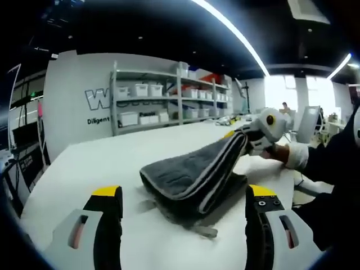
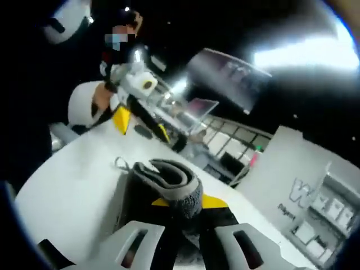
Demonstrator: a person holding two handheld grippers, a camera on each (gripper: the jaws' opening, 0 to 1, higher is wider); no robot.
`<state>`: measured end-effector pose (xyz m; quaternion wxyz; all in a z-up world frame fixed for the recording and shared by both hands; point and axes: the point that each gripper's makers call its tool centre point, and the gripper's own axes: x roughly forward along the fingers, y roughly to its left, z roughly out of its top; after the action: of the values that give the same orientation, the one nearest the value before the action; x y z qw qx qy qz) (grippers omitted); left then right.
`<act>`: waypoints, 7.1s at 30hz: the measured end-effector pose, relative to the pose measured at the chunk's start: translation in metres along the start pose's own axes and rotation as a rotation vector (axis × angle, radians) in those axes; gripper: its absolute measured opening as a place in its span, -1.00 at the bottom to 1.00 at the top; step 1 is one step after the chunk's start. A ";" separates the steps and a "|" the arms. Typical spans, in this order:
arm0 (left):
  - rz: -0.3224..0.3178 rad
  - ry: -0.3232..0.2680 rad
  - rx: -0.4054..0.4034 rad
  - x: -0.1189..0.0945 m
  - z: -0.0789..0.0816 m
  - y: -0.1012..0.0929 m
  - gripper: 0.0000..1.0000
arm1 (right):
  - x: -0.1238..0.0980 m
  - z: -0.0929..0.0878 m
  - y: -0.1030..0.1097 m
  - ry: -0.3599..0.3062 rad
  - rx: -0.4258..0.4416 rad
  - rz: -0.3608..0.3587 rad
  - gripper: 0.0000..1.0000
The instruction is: Open the folded towel by lifting each exposed corner and separating the folded layers until the towel lies flat within the target outline without major curled edges
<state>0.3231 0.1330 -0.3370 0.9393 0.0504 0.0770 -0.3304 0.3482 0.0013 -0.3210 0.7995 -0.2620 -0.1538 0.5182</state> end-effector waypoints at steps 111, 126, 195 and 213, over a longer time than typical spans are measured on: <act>-0.682 -0.361 0.125 0.101 0.098 0.010 -0.77 | 0.013 0.013 -0.082 -0.205 0.705 0.156 -0.92; -0.404 -0.408 0.172 0.122 0.095 0.047 -0.78 | 0.038 -0.014 -0.107 -0.156 0.575 -0.114 -0.92; -0.237 -0.124 0.274 0.168 0.029 0.060 0.01 | 0.063 -0.127 -0.139 0.275 0.390 -0.417 -0.61; -0.201 -0.060 0.352 0.172 0.013 0.061 -0.19 | 0.033 -0.120 -0.158 0.199 0.415 -0.489 -0.96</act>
<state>0.4955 0.0732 -0.3524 0.8803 0.1959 -0.0055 -0.4321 0.5423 -0.0508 -0.3280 0.9475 -0.0982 -0.0245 0.3032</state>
